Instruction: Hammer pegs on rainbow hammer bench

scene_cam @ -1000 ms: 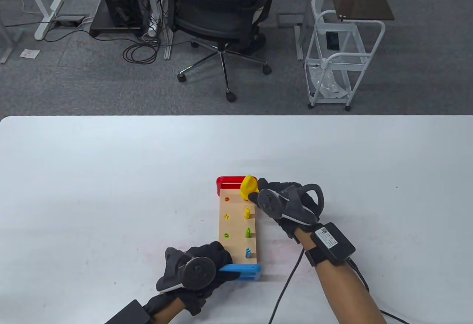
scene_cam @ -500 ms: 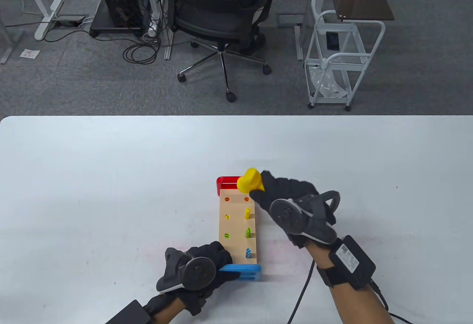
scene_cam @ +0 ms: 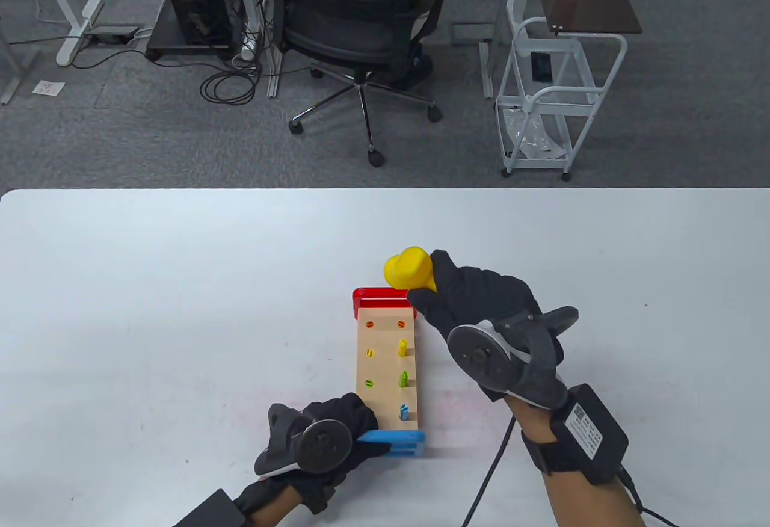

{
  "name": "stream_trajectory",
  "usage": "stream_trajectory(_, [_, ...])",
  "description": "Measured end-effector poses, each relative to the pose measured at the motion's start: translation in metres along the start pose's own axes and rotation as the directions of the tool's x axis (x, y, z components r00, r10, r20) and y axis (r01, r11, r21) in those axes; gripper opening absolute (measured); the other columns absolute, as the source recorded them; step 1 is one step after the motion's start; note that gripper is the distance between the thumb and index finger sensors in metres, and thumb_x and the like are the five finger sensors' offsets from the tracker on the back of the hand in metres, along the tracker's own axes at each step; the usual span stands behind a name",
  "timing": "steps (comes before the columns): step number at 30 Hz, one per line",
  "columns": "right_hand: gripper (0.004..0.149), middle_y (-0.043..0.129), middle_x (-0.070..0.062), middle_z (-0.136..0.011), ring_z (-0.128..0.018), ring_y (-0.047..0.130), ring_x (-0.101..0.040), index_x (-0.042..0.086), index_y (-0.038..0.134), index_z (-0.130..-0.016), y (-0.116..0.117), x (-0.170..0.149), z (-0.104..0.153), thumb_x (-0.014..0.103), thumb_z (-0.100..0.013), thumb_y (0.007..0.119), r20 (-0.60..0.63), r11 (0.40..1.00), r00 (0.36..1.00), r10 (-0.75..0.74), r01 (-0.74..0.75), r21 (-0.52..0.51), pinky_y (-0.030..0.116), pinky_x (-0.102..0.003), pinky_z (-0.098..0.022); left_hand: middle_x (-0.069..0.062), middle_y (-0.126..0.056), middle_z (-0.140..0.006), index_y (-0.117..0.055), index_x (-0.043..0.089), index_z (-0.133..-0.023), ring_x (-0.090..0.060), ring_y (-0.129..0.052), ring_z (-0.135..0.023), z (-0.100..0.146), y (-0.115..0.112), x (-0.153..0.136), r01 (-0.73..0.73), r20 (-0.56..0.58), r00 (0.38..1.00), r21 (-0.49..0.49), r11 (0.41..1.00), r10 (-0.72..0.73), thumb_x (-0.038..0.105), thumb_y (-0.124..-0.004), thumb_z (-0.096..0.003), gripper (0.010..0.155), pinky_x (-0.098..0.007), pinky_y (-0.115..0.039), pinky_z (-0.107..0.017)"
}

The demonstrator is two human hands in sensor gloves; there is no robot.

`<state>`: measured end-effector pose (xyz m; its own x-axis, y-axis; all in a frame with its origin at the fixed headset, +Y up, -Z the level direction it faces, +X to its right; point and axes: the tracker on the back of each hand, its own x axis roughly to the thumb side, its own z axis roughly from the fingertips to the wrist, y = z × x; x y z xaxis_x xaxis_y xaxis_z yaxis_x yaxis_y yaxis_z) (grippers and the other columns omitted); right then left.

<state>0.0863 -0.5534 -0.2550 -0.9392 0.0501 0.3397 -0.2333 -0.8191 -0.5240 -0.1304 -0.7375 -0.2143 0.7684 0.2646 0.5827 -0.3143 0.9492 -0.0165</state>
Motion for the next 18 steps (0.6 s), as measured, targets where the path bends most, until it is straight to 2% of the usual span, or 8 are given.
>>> stream_trajectory(2, [0.064,0.101,-0.001,-0.049,-0.016,0.098,-0.017,0.021,0.081,-0.088,0.064,0.000,0.022,0.062,-0.046,0.058,0.009,0.975,0.999,0.042,-0.043,0.220,0.088,-0.035,-0.017,0.004,-0.089,-0.058,-0.087,0.032,-0.065,-0.012,-0.093,-0.032,0.000,0.000,0.000,-0.001,0.000,1.000,0.000,1.000,0.001,0.062,-0.083,-0.0443,0.037,-0.044,-0.087,-0.031])
stream_trajectory(4, [0.064,0.100,0.004,-0.049,-0.015,0.100,-0.013,0.023,0.077,-0.088,0.132,0.004,0.051,0.063,-0.043,0.054,0.093,0.853,0.977,0.194,-0.215,0.476,0.091,-0.032,-0.016,0.004,-0.089,-0.058,-0.087,0.032,-0.065,-0.013,-0.093,-0.032,0.000,0.000,0.000,-0.003,0.001,1.000,-0.001,1.000,0.003,0.062,-0.084,-0.0443,0.037,-0.044,-0.087,-0.031])
stream_trajectory(5, [0.064,0.101,0.005,-0.046,-0.012,0.099,-0.011,0.024,0.080,-0.086,0.118,-0.004,0.049,0.064,-0.045,0.055,0.050,0.955,0.995,0.085,-0.095,0.281,0.091,-0.030,-0.014,0.004,-0.089,-0.058,-0.087,0.032,-0.065,-0.012,-0.093,-0.032,0.000,0.000,0.000,-0.006,0.003,1.000,0.001,1.000,0.006,0.062,-0.084,-0.0442,0.037,-0.044,-0.087,-0.031])
stream_trajectory(7, [0.064,0.101,-0.001,-0.049,-0.017,0.098,-0.017,0.021,0.081,-0.088,0.094,0.000,0.037,0.062,-0.046,0.058,-0.057,0.935,0.997,0.053,-0.030,0.354,0.088,-0.035,-0.018,0.004,-0.089,-0.058,-0.087,0.032,-0.065,-0.012,-0.093,-0.032,0.000,0.000,0.000,-0.005,0.003,1.000,-0.002,1.000,0.005,0.062,-0.084,-0.0443,0.037,-0.044,-0.087,-0.031])
stream_trajectory(8, [0.064,0.101,-0.001,-0.047,-0.015,0.098,-0.017,0.021,0.082,-0.087,0.071,0.001,0.023,0.062,-0.045,0.058,-0.017,0.975,0.999,0.052,-0.047,0.217,0.088,-0.035,-0.017,0.004,-0.089,-0.058,-0.087,0.032,-0.065,-0.012,-0.093,-0.032,0.000,0.000,0.000,-0.004,0.002,1.000,-0.002,1.000,0.004,0.062,-0.084,-0.0442,0.037,-0.044,-0.087,-0.031])
stream_trajectory(14, [0.064,0.101,-0.001,-0.049,-0.017,0.098,-0.017,0.021,0.082,-0.088,-0.037,0.014,-0.017,0.062,-0.045,0.059,-0.019,0.997,0.999,0.041,-0.042,-0.063,0.088,-0.035,-0.018,0.004,-0.089,-0.058,-0.087,0.032,-0.065,-0.013,-0.093,-0.032,0.000,0.000,0.000,0.004,0.001,1.000,-0.001,1.000,-0.004,0.062,-0.083,-0.0444,0.037,-0.044,-0.087,-0.031])
stream_trajectory(16, [0.064,0.101,0.000,-0.049,-0.016,0.098,-0.016,0.022,0.081,-0.088,-0.036,0.015,-0.012,0.063,-0.046,0.058,-0.021,0.995,0.999,0.043,-0.044,-0.089,0.088,-0.034,-0.018,0.004,-0.089,-0.058,-0.087,0.032,-0.065,-0.012,-0.093,-0.032,0.000,0.000,0.000,0.005,0.003,1.000,-0.002,1.000,-0.005,0.062,-0.083,-0.0444,0.036,-0.044,-0.087,-0.031])
stream_trajectory(18, [0.063,0.101,0.000,-0.048,-0.016,0.098,-0.016,0.021,0.082,-0.088,0.007,0.013,0.003,0.062,-0.046,0.058,-0.027,0.998,0.998,0.062,-0.062,0.020,0.088,-0.034,-0.017,0.004,-0.089,-0.058,-0.087,0.032,-0.065,-0.012,-0.094,-0.032,0.000,0.000,0.000,0.006,0.001,1.000,-0.001,1.000,-0.006,0.062,-0.083,-0.0443,0.037,-0.044,-0.087,-0.031])
